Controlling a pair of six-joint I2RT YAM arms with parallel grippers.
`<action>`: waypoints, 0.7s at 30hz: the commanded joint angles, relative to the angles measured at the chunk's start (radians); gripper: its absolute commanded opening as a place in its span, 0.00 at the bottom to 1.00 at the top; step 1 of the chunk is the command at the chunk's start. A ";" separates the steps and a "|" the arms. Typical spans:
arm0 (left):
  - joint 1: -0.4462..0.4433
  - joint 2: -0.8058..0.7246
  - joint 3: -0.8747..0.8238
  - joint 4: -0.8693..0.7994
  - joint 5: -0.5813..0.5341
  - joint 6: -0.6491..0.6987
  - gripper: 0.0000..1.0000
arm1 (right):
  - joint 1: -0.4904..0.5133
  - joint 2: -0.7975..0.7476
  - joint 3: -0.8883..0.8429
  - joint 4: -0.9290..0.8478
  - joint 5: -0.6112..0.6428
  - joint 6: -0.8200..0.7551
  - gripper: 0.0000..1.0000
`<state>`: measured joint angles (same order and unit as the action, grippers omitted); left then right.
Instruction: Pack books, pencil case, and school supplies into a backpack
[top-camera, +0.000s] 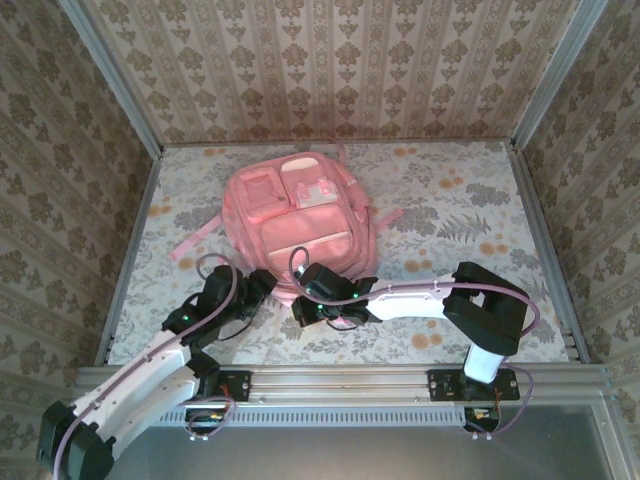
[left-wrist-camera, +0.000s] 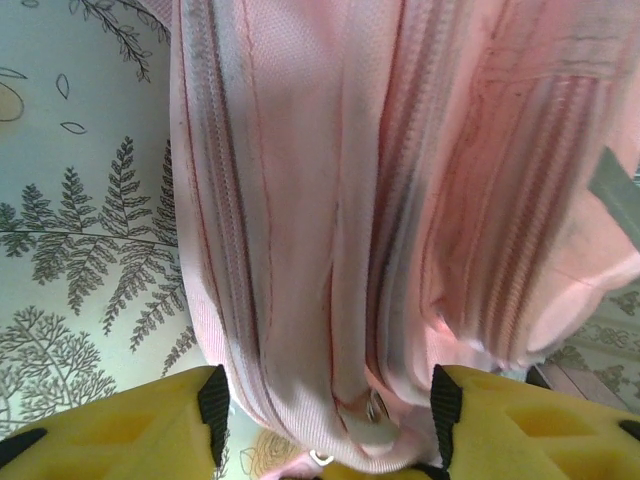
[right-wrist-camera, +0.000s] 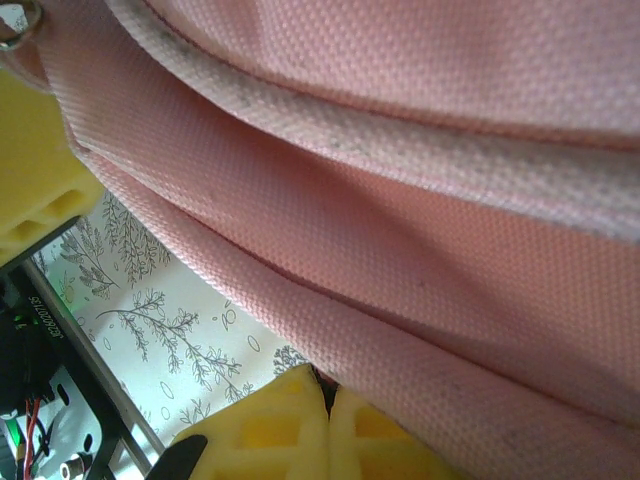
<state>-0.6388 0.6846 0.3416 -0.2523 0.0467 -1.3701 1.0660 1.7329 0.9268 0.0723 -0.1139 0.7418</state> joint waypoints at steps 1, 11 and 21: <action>-0.012 0.057 -0.008 0.100 -0.037 -0.036 0.54 | 0.006 0.010 0.010 0.022 -0.010 0.007 0.00; -0.012 0.089 0.052 0.052 -0.092 0.016 0.01 | 0.004 -0.031 0.020 -0.129 0.060 -0.043 0.00; 0.001 0.078 0.060 -0.006 -0.103 0.037 0.00 | -0.015 -0.081 -0.011 -0.228 0.083 -0.071 0.00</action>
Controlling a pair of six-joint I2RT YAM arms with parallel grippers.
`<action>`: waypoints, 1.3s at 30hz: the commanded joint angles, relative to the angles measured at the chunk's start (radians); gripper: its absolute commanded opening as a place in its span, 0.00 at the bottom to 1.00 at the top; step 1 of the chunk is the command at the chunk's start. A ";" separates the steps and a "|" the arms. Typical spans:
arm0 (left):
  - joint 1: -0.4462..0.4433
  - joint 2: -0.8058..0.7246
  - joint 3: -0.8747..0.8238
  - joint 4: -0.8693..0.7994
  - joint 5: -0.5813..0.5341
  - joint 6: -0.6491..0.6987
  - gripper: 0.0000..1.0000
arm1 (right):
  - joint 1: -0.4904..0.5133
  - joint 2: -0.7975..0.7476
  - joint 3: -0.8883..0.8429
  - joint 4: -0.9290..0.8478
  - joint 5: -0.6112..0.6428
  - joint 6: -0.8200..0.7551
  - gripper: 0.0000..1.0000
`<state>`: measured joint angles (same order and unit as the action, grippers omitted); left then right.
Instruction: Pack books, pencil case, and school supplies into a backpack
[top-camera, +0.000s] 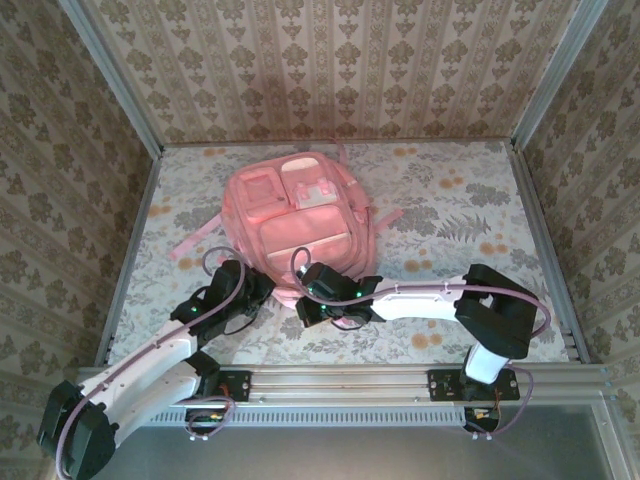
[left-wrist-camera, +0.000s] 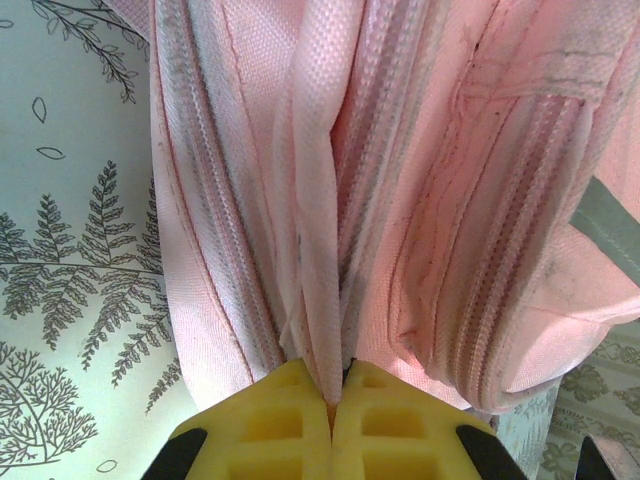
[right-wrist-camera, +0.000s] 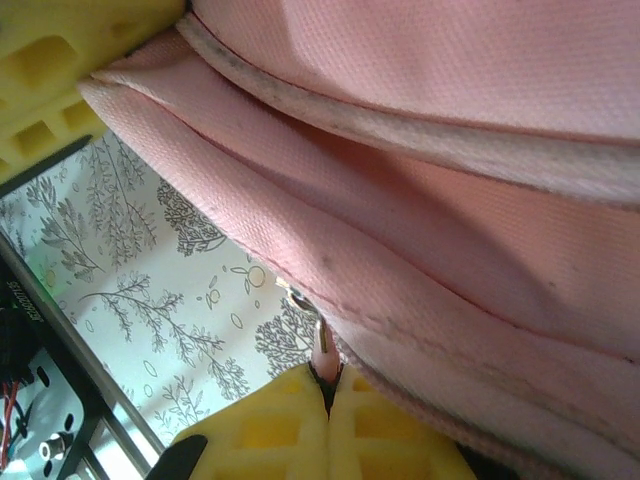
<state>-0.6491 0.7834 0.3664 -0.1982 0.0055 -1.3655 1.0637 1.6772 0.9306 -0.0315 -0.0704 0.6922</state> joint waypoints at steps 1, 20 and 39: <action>0.014 -0.025 0.037 -0.066 -0.065 0.034 0.00 | -0.016 -0.029 -0.014 -0.136 0.041 -0.025 0.00; 0.042 -0.053 0.056 -0.127 -0.067 0.081 0.00 | -0.114 -0.105 -0.041 -0.349 -0.019 -0.142 0.00; 0.201 0.095 0.293 -0.352 0.062 0.388 0.08 | -0.092 -0.108 0.030 -0.271 -0.226 -0.207 0.00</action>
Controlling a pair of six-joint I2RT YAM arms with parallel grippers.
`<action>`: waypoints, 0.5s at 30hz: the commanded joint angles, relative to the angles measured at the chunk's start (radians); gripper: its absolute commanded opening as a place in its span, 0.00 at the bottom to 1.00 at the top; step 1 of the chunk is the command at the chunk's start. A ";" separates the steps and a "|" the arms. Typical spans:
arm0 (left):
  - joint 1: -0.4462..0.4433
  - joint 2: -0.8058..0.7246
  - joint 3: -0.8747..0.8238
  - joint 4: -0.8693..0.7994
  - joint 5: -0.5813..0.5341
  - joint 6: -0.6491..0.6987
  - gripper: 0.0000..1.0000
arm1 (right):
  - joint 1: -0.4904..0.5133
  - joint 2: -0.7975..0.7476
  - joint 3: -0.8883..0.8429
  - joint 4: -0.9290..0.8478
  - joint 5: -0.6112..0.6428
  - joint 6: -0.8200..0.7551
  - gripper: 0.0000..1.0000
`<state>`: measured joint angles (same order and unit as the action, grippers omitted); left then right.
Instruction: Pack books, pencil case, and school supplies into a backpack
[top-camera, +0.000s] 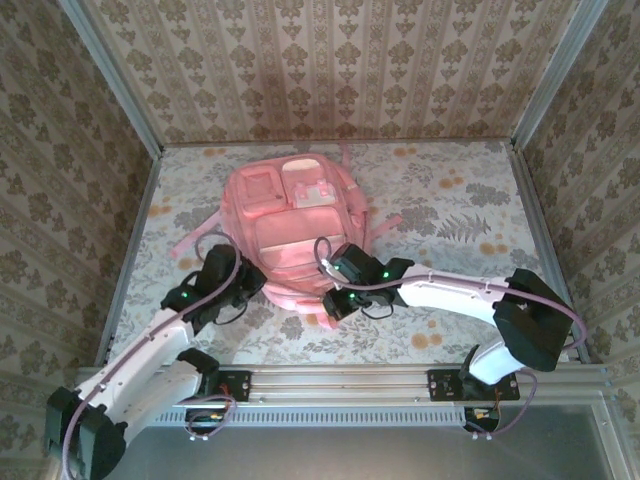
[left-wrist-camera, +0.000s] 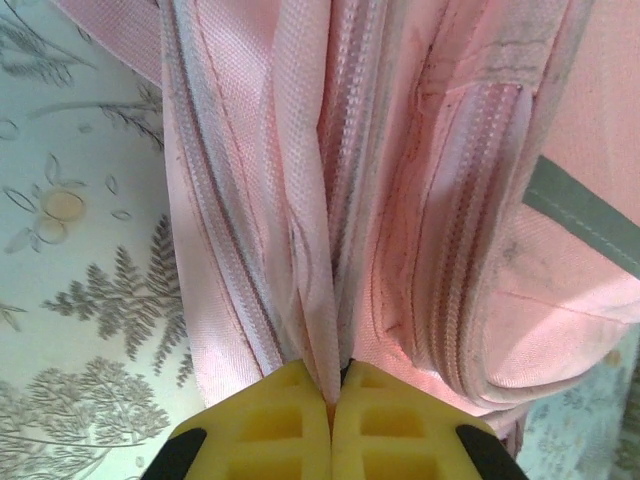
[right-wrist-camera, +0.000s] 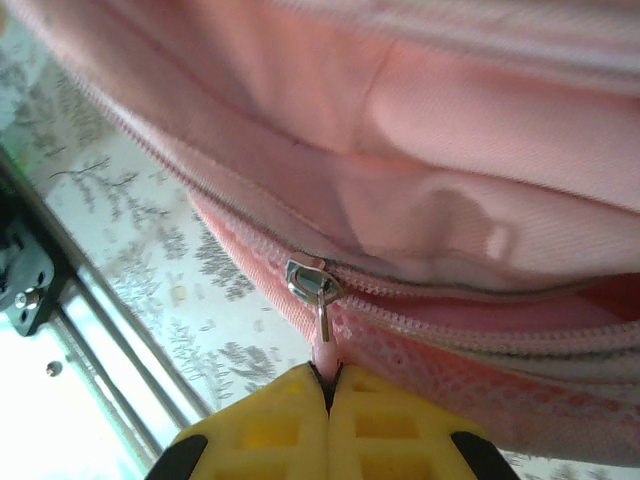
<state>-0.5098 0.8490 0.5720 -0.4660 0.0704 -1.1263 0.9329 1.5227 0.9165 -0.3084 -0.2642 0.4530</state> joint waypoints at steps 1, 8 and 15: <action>0.098 0.049 0.101 -0.099 0.016 0.166 0.09 | 0.052 0.071 0.063 0.031 -0.030 0.059 0.00; 0.246 0.090 0.164 -0.198 0.066 0.262 0.38 | 0.107 0.285 0.236 0.221 -0.004 0.248 0.00; 0.258 -0.082 0.041 -0.233 0.138 0.105 0.56 | 0.116 0.343 0.277 0.279 0.077 0.296 0.00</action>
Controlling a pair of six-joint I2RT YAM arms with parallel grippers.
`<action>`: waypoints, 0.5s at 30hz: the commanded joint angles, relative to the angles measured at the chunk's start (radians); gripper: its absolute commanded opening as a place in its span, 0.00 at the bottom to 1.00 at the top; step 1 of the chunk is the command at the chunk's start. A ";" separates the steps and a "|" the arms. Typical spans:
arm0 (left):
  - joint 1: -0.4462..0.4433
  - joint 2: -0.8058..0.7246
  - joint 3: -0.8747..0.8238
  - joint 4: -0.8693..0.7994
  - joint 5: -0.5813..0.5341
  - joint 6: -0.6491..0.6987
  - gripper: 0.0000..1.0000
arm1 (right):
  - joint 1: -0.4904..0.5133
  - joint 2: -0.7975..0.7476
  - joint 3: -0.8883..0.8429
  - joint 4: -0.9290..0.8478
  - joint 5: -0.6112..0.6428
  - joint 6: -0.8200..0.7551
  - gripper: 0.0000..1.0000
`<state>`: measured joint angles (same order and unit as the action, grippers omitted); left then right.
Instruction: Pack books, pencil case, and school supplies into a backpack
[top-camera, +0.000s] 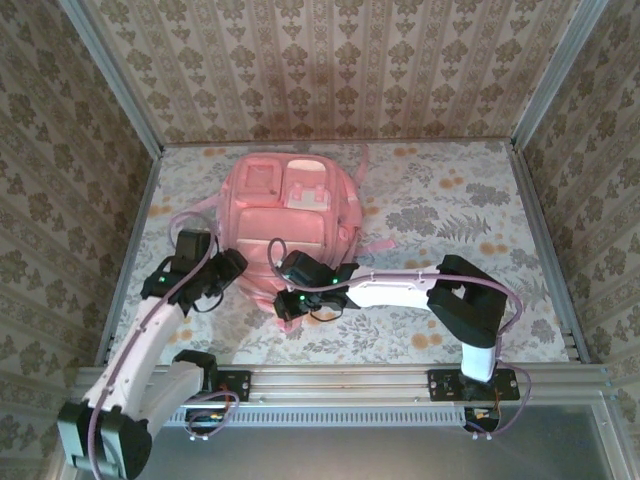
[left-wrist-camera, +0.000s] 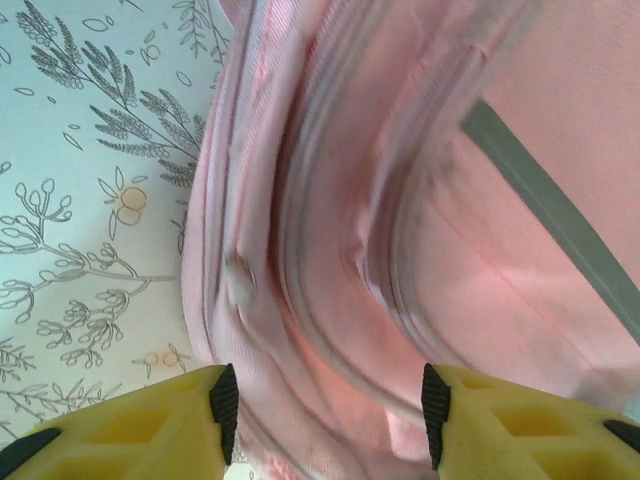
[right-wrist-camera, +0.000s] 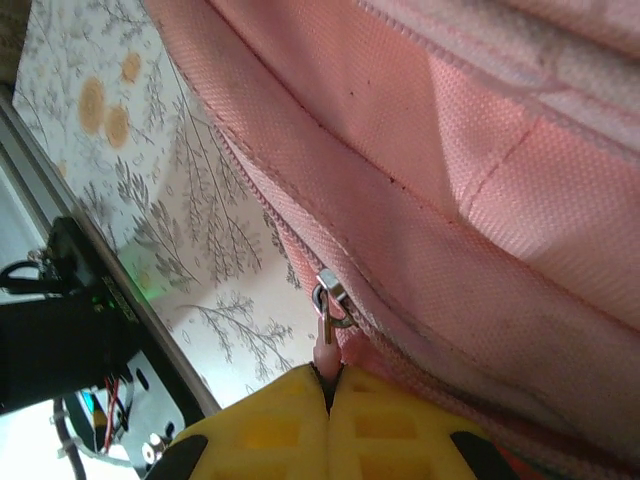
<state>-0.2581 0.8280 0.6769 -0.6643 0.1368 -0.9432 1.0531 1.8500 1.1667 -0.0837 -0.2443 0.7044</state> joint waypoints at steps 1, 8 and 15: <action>0.004 -0.084 -0.099 -0.008 0.099 -0.119 0.57 | -0.004 0.015 0.023 0.055 0.062 0.047 0.00; -0.045 -0.139 -0.236 0.111 0.092 -0.269 0.58 | -0.004 0.015 -0.004 0.068 0.064 0.052 0.00; -0.078 -0.069 -0.239 0.199 0.074 -0.284 0.58 | -0.002 0.021 -0.011 0.076 0.039 0.053 0.00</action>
<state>-0.3271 0.7490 0.4389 -0.5404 0.2131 -1.1942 1.0527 1.8526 1.1660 -0.0483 -0.2161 0.7414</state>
